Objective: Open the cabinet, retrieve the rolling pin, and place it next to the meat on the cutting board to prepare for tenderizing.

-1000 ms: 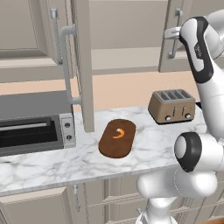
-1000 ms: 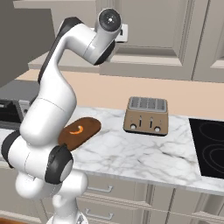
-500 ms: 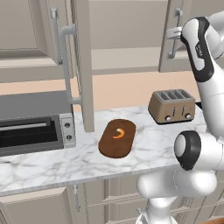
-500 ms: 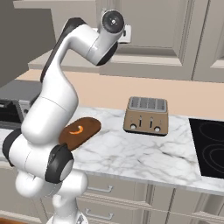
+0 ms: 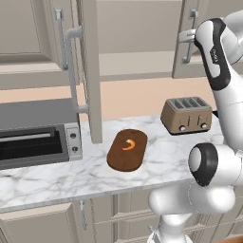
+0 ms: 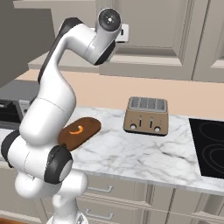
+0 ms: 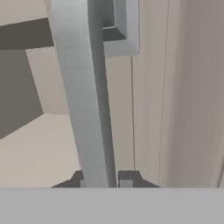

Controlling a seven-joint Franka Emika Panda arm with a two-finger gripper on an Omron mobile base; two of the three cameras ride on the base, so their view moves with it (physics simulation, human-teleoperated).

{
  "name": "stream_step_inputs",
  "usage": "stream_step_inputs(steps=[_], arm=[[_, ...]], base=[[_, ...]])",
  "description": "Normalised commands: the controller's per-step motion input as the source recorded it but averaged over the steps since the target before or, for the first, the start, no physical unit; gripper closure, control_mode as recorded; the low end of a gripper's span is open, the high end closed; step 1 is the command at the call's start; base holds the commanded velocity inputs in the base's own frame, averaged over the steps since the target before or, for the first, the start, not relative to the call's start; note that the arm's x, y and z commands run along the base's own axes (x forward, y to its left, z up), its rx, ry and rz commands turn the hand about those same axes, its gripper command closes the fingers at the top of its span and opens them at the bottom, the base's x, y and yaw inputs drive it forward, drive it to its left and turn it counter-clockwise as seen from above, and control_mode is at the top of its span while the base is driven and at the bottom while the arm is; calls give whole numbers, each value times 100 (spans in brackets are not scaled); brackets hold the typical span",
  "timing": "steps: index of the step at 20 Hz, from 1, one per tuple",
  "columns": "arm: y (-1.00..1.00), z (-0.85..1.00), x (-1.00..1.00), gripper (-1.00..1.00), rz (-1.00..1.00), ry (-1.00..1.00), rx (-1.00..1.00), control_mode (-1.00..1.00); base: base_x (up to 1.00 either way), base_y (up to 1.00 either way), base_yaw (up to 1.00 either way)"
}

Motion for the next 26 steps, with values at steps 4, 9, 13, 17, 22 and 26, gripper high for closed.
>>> stream_step_inputs(steps=[4, 9, 13, 17, 22, 26], arm=[[-11, 0, -36, 100, 0, -12, -6, -100], [-44, 0, -56, 100, 0, -11, -1, -100], [-67, 0, -58, 100, 0, -6, 0, -100], [-75, 3, -50, 100, 0, 0, 0, -100], [-87, 9, -54, 100, 0, 0, 0, -100], [-98, 14, -60, 100, 0, 0, 3, -100]], base=[[0, 0, 0], [0, 0, 0], [0, 0, 0], [0, 0, 0], [0, 0, 0], [0, 0, 0]])
